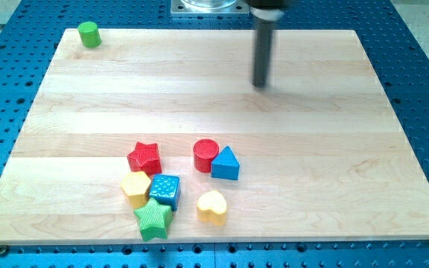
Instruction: Slide the red circle into the green circle
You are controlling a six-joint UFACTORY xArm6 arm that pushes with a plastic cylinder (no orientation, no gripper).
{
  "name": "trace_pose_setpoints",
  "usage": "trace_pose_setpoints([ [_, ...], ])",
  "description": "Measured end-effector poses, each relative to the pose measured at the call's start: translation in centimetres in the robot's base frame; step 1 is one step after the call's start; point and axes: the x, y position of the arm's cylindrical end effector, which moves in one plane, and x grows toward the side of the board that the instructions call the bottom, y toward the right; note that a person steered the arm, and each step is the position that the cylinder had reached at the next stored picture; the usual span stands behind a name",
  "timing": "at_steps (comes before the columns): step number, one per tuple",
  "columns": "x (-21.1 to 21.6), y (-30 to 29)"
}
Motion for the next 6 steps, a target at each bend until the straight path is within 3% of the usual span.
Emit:
trace_pose_setpoints([
  [1,11.6,3.8],
  [2,17.3,-2.3],
  [3,18.4,-10.0],
  [6,12.9,-15.3],
])
